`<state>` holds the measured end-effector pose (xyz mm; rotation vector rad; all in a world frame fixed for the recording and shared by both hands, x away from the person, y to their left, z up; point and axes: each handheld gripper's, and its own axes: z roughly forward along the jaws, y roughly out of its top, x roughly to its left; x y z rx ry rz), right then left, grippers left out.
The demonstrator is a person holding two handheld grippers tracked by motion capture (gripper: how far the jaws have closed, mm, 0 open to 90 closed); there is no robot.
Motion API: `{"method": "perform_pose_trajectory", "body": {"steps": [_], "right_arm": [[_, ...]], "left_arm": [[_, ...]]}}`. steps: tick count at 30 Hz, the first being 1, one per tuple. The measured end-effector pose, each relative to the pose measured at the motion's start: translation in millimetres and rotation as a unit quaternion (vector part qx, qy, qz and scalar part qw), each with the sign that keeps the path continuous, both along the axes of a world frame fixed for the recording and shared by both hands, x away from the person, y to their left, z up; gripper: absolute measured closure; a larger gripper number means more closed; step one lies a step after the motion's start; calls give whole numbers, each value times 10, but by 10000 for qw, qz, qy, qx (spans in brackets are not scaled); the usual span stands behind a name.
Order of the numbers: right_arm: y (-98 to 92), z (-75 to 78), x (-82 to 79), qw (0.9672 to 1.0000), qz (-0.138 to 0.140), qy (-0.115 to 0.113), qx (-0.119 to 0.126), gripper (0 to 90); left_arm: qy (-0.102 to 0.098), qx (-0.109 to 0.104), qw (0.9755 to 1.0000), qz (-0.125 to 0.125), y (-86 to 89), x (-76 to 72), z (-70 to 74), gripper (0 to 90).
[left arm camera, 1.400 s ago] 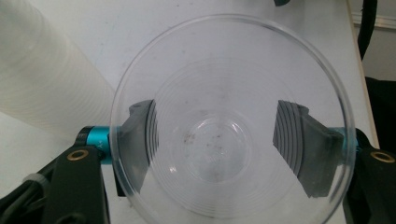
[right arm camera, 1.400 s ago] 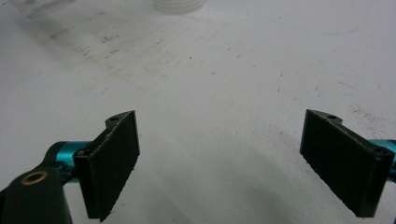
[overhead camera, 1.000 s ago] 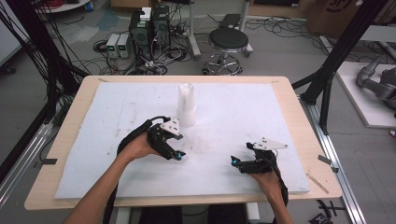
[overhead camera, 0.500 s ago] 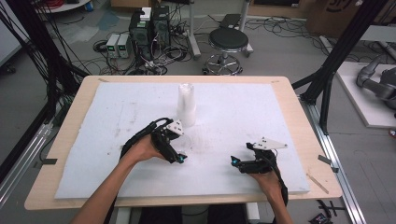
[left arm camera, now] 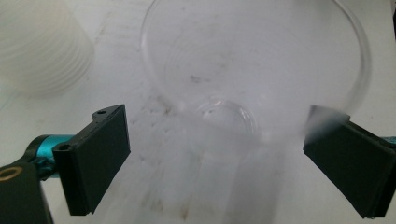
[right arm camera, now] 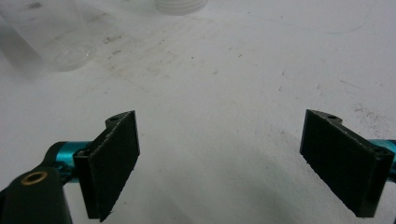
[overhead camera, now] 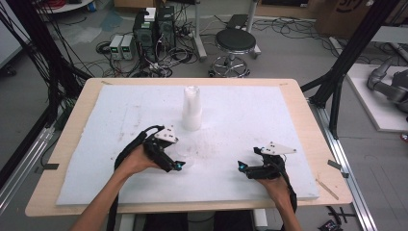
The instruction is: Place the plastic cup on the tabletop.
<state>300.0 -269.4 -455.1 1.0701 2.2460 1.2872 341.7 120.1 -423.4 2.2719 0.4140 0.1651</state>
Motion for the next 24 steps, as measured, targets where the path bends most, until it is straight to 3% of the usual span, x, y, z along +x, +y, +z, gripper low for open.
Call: {"method": "perform_pose_trajectory", "body": {"steps": [3,7,10,13,15,16,19,23,24], "right_arm": [[-2,-1,2,10000,9,15,-5,119],[-13,2,-4,10000,5,-27,38,119],[-14,2,-13,10000,-14,-70,61,119],[-13,1,-14,9999,-24,-82,59,119],[-12,1,-20,10000,-16,-79,53,119],[-12,3,-23,9999,-17,-87,50,119],[-13,1,-24,9999,7,-133,45,119],[-22,4,-35,9998,29,-187,82,119],[-24,4,-40,9997,7,-194,117,119]], "left_arm": [[-130,-454,9982,368,278,-116,-40,71],[-403,-882,9919,822,597,-252,-120,71],[-513,-1236,9839,1184,765,-345,-194,71],[-684,-1401,9760,1518,869,-425,-239,71],[-773,-1536,9684,1809,912,-482,-277,71],[-798,-1550,9661,1902,930,-500,-304,72],[-774,-1545,9647,1989,985,-525,-379,71],[-922,-1617,9587,2149,1036,-545,-436,71],[-867,-1642,9590,2140,1056,-539,-446,71]]}}
